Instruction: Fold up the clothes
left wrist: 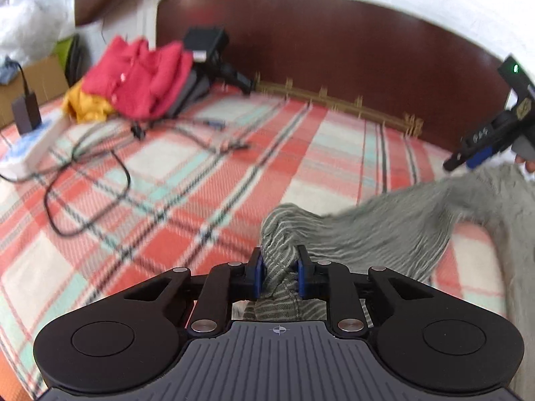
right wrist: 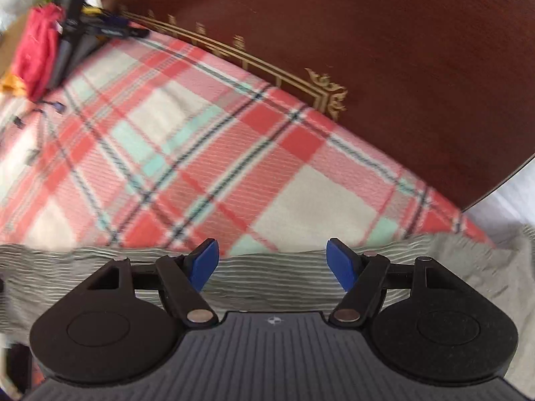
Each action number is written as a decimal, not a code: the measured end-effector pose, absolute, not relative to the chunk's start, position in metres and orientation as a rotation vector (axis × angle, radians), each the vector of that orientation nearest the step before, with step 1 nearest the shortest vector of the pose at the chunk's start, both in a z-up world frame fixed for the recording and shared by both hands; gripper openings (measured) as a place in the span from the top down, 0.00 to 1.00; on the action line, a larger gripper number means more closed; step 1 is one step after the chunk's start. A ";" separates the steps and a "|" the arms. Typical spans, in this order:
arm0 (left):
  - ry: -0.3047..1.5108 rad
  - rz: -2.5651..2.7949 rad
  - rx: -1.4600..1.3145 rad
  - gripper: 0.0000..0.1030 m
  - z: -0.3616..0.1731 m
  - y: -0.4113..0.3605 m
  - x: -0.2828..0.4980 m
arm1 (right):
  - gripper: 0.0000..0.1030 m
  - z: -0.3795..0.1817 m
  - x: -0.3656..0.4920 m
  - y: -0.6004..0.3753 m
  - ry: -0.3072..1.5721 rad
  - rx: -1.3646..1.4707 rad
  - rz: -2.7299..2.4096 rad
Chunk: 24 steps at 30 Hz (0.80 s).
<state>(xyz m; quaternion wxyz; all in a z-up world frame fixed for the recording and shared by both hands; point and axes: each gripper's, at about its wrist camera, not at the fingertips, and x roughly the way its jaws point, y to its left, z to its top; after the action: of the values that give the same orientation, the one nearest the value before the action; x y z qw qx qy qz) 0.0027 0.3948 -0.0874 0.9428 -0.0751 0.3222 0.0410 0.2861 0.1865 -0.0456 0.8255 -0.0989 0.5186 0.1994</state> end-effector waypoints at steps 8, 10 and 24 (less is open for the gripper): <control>0.558 0.096 -0.167 0.84 -0.047 0.396 -0.007 | 0.27 -0.045 0.279 0.197 1.133 -0.232 0.496; 0.544 0.083 -0.167 0.84 -0.040 0.393 -0.013 | 0.27 -0.048 0.282 0.195 1.169 -0.216 0.465; 0.388 -0.146 -0.091 0.80 0.004 0.325 -0.099 | 0.27 -0.040 0.291 0.165 1.252 -0.061 0.353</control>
<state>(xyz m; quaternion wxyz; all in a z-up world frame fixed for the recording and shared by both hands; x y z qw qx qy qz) -0.0990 0.3246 0.0045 0.9775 -0.0449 0.1927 -0.0726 0.2914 0.1647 -0.0402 0.7954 -0.0283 0.5827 0.1641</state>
